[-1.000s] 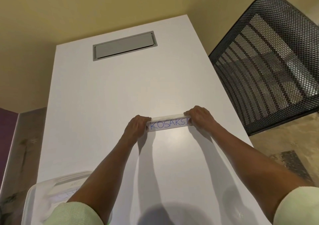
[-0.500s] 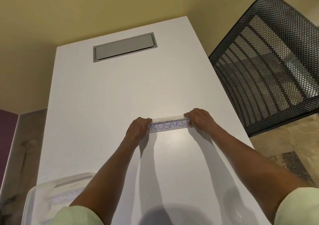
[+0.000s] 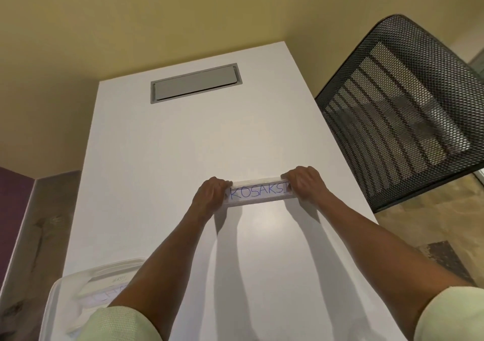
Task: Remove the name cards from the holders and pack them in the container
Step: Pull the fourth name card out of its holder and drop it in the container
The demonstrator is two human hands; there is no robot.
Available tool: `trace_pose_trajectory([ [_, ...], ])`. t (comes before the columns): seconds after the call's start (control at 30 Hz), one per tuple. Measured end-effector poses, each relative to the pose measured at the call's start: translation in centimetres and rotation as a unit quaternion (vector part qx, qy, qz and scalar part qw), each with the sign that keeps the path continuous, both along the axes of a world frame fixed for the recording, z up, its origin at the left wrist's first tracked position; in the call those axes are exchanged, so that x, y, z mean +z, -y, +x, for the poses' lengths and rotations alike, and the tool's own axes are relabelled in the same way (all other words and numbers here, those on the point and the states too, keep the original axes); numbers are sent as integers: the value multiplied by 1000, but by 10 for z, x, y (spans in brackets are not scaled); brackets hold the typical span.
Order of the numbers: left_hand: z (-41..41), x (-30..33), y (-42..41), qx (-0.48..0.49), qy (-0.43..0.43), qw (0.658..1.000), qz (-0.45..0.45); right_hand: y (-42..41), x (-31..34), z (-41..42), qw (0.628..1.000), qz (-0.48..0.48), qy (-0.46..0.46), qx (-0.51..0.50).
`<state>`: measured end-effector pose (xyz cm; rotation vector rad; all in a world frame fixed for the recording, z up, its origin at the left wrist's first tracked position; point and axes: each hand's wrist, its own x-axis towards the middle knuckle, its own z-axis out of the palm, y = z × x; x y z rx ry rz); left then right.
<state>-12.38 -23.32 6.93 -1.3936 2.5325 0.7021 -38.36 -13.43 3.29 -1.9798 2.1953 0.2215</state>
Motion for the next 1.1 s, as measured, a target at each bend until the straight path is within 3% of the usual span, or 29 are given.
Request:
trace_pose_trajectory([
  [0.4,23,68,-13,-36,-12,996,-77,-15,72,18,997,-62,45,-12],
  [0.8,66,146,-27,1,-18,992,-129,-28,161,66,993,-109,43,4],
  [1.1,115,178,-43,53,-43,990,-124,-35,185,113,988,-148,39,32],
])
